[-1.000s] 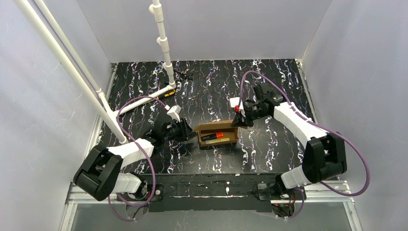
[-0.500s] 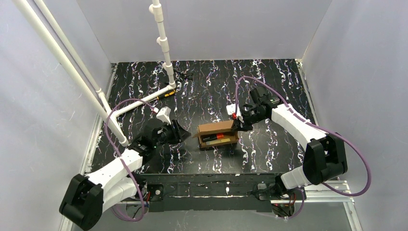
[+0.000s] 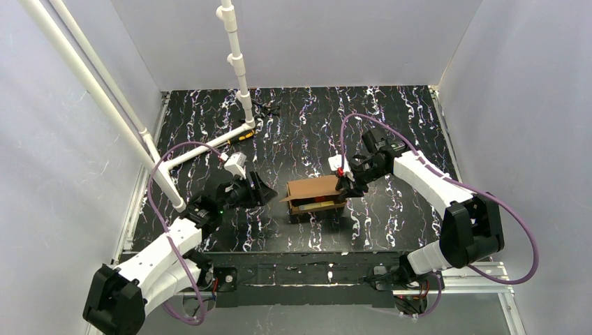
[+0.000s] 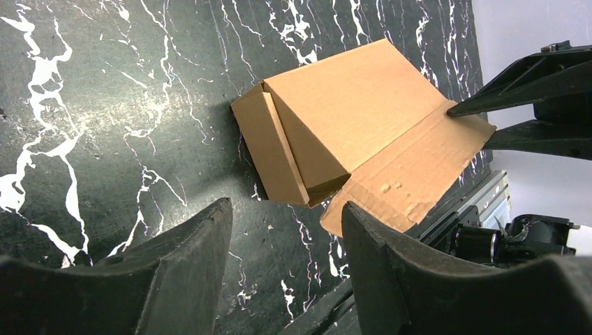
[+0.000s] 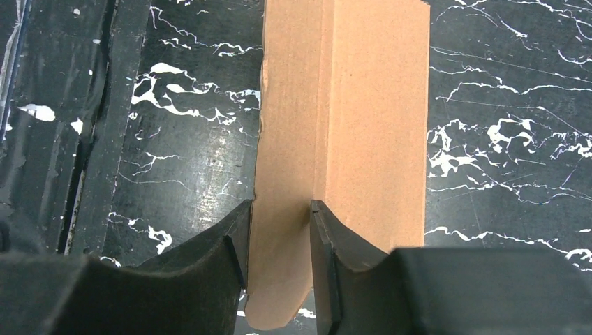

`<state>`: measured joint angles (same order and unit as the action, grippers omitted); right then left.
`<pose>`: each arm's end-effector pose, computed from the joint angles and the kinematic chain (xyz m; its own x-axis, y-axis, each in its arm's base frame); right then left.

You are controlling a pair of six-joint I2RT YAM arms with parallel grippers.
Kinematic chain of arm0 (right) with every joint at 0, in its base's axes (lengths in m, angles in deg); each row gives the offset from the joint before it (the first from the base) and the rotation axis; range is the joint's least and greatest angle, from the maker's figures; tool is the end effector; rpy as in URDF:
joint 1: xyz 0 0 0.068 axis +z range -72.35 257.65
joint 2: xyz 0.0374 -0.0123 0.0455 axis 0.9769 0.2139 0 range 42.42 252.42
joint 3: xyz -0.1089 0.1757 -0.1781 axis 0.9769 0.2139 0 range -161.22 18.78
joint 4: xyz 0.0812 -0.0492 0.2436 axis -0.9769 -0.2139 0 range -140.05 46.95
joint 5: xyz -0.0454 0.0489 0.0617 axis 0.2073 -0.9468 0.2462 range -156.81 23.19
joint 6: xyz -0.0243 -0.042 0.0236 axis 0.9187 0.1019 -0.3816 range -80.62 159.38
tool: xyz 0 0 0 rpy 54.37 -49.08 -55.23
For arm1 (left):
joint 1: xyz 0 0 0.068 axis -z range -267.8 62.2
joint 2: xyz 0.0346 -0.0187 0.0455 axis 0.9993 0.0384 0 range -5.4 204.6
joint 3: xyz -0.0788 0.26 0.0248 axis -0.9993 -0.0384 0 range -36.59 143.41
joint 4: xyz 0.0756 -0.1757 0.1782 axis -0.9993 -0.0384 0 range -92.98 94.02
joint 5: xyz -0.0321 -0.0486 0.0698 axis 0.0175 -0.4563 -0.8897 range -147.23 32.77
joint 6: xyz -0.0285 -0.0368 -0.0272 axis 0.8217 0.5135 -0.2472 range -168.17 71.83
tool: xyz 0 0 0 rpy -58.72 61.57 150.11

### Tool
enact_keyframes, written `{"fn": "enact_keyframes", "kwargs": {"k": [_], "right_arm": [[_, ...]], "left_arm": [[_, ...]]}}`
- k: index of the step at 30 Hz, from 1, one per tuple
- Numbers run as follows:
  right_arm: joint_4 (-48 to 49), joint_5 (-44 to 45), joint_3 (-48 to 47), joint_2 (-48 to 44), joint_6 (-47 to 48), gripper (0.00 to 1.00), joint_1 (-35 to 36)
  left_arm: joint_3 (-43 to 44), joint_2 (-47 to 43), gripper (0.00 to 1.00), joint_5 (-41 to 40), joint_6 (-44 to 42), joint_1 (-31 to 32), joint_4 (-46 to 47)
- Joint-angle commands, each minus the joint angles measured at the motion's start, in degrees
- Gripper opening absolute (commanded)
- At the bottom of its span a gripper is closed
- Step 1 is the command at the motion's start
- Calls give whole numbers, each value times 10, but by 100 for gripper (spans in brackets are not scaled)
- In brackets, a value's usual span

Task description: Fold the paper box

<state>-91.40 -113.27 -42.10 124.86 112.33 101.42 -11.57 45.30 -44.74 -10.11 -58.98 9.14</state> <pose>0.2358 0.1321 0.2486 0.2313 -0.6178 -0.7516 -0.9700 -0.2064 -0.1288 0.1727 -0.1038 0.2275 -0.6418 -0.3339 -0.6903 0.3206 0.7010 -0.6371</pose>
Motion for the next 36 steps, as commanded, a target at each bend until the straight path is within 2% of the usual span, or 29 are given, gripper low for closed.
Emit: {"fn": "enact_keyframes", "kwargs": {"k": [1,12,20,22,27,29,36], "right_arm": [[-24,-14,-5,-5,16,44,3],[-24,-21,-8,-7,12,54,3],[-26,-26,-13,-6,8,57,3],[-25,-27,-12,-6,7,57,3],[-6,-23,-7,-5,-15,57,3],[6,-18,-4,-4,-27,56,4],[26,-7,1,-3,-46,55,8]], "left_arm": [[29,16,57,10,-19,-5,-12],[50,56,55,37,-25,-5,-12],[54,81,36,34,-23,-5,-19],[60,92,35,42,-25,-5,-19],[79,138,30,93,-20,-4,-11],[87,163,25,141,-10,-5,3],[72,177,22,201,12,-4,35]]}}
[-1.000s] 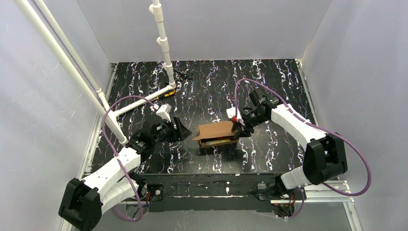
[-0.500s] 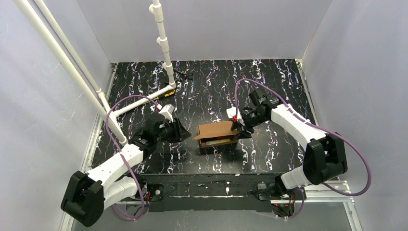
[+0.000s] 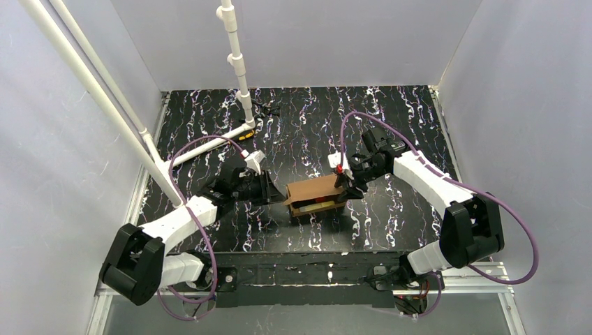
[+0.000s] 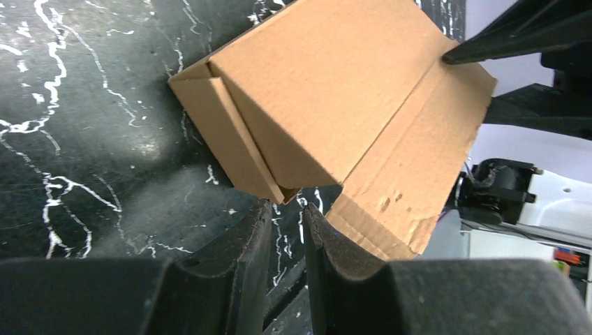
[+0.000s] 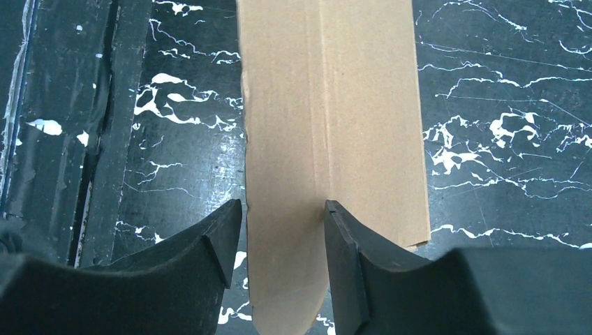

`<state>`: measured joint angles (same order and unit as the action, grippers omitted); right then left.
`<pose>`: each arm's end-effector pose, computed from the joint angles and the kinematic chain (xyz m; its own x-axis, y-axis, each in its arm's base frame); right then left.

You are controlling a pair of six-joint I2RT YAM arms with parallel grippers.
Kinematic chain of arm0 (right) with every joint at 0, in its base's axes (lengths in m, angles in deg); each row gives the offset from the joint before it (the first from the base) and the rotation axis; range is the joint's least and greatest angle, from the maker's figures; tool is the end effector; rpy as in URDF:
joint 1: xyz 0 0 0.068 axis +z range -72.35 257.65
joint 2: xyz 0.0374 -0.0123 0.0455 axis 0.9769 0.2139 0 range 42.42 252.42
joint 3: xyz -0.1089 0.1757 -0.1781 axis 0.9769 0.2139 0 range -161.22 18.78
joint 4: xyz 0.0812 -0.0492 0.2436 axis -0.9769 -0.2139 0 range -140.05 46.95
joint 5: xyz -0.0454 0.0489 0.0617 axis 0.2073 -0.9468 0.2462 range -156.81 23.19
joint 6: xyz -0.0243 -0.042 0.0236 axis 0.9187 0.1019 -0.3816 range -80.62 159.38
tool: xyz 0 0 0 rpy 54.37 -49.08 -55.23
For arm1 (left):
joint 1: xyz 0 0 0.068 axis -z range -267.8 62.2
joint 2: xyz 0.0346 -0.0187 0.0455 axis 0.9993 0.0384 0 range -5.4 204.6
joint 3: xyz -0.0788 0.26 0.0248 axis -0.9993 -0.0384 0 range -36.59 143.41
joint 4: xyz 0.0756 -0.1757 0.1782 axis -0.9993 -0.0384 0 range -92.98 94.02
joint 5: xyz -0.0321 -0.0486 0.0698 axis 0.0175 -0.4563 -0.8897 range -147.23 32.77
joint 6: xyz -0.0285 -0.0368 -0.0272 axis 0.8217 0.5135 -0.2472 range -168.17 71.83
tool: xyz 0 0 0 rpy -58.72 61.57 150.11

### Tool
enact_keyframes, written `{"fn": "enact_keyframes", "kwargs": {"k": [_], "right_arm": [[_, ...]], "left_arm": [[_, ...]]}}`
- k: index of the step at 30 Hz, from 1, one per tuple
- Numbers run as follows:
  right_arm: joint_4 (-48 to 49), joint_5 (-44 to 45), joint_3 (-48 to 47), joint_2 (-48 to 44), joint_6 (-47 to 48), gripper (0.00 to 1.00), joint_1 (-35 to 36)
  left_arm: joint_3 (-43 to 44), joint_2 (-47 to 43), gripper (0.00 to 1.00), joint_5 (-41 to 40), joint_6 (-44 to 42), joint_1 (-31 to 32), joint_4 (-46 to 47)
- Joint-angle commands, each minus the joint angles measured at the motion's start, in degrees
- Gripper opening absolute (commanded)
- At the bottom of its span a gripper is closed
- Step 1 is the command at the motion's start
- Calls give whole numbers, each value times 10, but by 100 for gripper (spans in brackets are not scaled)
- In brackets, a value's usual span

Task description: Fold the paper box

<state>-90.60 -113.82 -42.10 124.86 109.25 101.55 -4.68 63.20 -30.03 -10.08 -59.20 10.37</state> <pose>0.2365 0.1333 0.2493 0.1893 -0.6164 -0.7643 -0.9791 -0.1771 -0.0996 0.2092 -0.1326 0.2077 -0.8254 -0.1750 -0.5368 0.3340 0.6151 -0.7142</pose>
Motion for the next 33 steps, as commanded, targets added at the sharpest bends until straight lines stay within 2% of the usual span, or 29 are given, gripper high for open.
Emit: {"fn": "enact_keyframes", "kwargs": {"k": [1,11,15,20,23,26,31,33], "right_arm": [[18,0,1,-2,-16,55,8],[30,11,3,3,-28,55,14],[32,15,4,3,-29,55,15],[32,15,4,4,-28,55,15],[31,16,4,4,-29,55,16],[32,17,3,4,-29,55,16],[32,17,3,6,-30,55,16],[32,17,4,6,-29,55,16]], "left_arm": [[2,-1,22,55,13,-1,24],[7,15,21,68,21,1,35],[-2,-2,22,41,12,1,22],[39,-38,25,-74,-41,0,-136],[47,-63,25,-114,-53,0,-173],[47,-82,25,-122,-55,0,-185],[39,-99,8,-54,-52,0,-151],[36,-99,5,-21,-46,0,-131]]}}
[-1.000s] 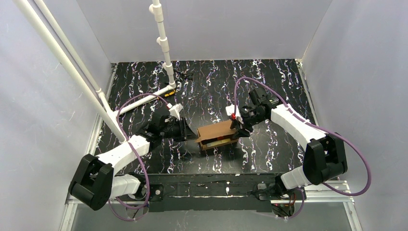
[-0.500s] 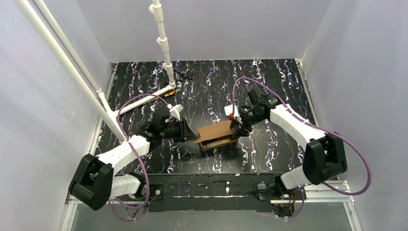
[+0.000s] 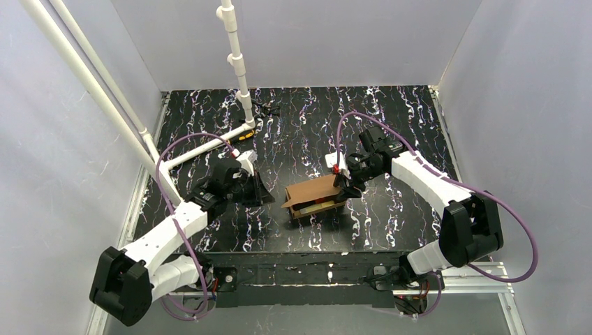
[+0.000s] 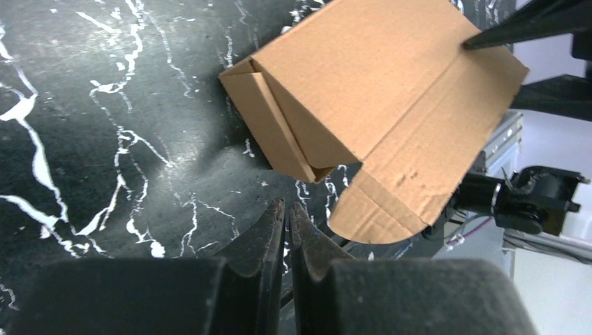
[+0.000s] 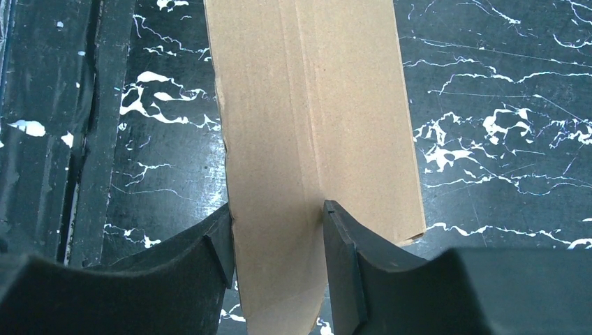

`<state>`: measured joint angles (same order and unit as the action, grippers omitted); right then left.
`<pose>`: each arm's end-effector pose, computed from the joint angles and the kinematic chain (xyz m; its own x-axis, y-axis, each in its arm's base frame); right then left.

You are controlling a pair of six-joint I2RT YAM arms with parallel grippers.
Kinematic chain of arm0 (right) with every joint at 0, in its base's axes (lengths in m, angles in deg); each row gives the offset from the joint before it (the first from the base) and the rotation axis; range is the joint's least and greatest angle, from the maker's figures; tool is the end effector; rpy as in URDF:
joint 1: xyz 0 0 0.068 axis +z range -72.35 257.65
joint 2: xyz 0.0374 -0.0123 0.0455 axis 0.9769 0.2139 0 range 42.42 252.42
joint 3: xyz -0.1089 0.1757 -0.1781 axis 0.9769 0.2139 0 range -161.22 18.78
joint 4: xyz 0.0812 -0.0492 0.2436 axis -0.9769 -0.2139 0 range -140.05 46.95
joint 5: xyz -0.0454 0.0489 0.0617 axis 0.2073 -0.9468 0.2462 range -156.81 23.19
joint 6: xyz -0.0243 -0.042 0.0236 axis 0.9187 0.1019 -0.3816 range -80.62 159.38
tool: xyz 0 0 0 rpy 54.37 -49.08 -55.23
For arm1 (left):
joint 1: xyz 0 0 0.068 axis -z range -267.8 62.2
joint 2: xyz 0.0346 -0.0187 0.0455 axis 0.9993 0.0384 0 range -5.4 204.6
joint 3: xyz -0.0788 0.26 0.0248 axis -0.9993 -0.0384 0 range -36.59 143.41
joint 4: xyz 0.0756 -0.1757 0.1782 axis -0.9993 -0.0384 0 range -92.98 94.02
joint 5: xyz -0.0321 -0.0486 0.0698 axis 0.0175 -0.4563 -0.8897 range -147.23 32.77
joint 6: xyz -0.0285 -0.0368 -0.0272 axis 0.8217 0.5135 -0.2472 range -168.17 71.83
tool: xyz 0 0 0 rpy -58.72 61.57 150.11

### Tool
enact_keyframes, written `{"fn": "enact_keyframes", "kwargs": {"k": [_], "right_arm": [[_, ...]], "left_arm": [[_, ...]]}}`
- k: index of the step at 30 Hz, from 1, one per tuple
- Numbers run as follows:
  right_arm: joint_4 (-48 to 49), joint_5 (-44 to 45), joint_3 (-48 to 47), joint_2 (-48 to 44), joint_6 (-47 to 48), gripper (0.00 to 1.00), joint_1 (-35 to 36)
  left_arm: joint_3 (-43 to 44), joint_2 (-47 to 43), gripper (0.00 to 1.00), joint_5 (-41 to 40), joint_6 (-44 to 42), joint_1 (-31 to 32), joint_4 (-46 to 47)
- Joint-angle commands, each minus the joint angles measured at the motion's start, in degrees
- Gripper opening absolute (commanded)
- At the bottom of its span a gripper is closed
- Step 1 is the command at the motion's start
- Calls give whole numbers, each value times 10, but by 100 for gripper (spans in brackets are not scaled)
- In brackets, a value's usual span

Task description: Fold the paper box

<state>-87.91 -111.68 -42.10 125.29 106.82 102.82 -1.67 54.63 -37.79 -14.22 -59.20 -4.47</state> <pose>0.2390 0.1401 0.2482 0.1908 -0.6335 -0.7499 -0.9805 -0.1602 -0.1142 0.1919 -0.1181 0.2330 -0.7911 -0.1686 -0.5880 0.3050 0.7246 -0.6180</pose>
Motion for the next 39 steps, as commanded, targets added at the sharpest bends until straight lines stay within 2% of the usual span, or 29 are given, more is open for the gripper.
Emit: {"fn": "enact_keyframes", "kwargs": {"k": [1,7,14,25,35,39], "right_arm": [[5,-4,4,2,-5,55,3],[8,-2,4,4,-9,54,4],[26,8,8,5,-25,50,7],[48,25,15,-3,-35,41,23],[74,41,30,-24,-41,36,23],[75,41,32,-23,-41,36,24]], "left_arm": [[5,-9,5,79,0,0,29],[2,37,4,169,30,2,110],[2,76,3,201,25,9,110],[8,91,5,197,43,22,120],[7,64,5,137,56,22,62],[2,59,3,142,61,22,56]]}}
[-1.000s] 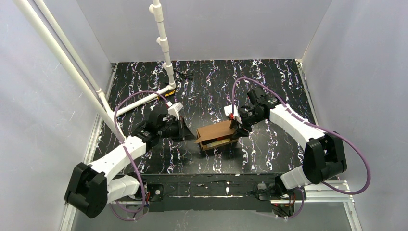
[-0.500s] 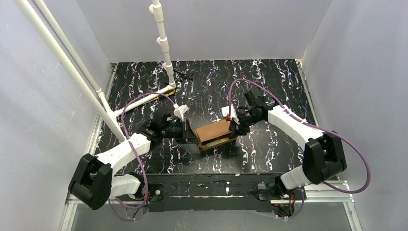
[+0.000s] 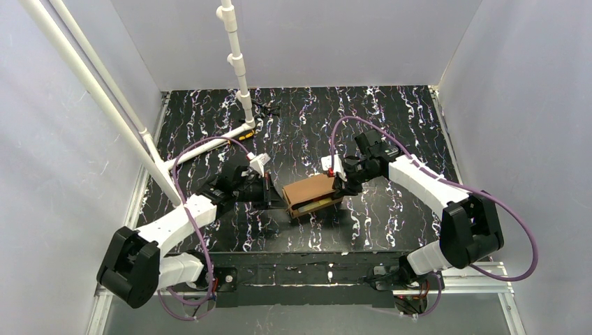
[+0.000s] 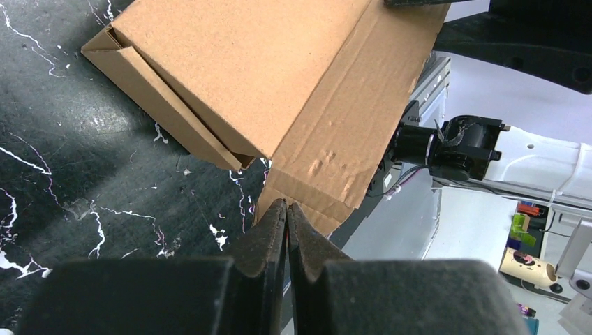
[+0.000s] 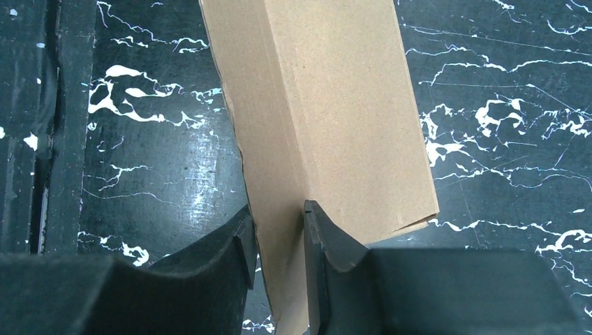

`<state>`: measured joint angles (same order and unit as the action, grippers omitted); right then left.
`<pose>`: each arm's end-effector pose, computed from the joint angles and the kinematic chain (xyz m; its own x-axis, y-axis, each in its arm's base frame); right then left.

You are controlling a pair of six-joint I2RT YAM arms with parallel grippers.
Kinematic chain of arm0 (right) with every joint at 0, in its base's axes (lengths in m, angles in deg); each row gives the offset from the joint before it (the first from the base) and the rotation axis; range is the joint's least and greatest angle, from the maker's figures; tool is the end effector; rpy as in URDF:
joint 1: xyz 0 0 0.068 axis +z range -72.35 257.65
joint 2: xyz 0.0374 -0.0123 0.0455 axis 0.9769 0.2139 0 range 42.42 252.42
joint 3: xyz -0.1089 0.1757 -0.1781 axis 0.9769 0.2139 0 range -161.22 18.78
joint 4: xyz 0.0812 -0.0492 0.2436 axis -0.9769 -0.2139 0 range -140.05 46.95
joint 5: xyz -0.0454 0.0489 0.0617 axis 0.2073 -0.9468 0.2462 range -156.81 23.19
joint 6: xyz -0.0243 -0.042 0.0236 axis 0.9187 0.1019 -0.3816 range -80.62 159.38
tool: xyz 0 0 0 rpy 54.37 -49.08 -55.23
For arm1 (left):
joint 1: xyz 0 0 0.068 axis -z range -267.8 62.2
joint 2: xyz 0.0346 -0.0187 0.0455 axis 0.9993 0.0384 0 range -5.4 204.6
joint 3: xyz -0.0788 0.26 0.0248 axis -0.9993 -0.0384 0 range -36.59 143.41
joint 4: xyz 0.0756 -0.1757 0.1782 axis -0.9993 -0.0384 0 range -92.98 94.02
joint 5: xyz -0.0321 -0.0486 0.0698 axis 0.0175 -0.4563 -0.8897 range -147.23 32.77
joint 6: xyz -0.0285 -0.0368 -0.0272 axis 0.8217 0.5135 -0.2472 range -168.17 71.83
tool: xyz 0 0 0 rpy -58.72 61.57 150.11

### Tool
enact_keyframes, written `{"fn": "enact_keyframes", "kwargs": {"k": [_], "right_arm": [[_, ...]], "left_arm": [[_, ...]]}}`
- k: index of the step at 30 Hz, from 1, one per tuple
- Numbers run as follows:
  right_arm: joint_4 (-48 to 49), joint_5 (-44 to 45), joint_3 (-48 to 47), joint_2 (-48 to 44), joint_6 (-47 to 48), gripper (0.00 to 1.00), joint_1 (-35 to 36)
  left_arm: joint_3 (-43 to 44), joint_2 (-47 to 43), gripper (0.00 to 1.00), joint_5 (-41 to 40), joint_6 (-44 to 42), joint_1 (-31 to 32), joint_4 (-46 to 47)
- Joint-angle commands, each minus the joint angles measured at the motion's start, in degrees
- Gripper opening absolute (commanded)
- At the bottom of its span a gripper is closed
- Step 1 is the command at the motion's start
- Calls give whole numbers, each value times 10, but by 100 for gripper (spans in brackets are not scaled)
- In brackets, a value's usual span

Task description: Fold the paper box

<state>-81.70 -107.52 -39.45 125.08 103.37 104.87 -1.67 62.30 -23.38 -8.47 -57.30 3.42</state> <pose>0.2382 0.1487 0.2387 0.1998 -0.6633 -0.7212 -0.9798 -0.1300 -0.1519 0.2008 -0.1413 0.2186 -0.8900 -0.0915 -0.4467 0.3298 0.5473 -0.7693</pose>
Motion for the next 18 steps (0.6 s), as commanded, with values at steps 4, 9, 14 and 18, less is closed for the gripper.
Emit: {"fn": "enact_keyframes", "kwargs": {"k": [4,9,14,18], "right_arm": [[3,-4,4,-18,1,37,4],[-15,-11,3,-14,20,39,6],[-23,-10,3,-9,25,43,11],[-40,-6,2,2,41,48,21]], "left_arm": [[-5,4,2,30,17,2,10],[-7,34,1,45,27,3,31],[-13,43,1,44,27,4,37],[-11,60,1,42,34,4,42]]}}
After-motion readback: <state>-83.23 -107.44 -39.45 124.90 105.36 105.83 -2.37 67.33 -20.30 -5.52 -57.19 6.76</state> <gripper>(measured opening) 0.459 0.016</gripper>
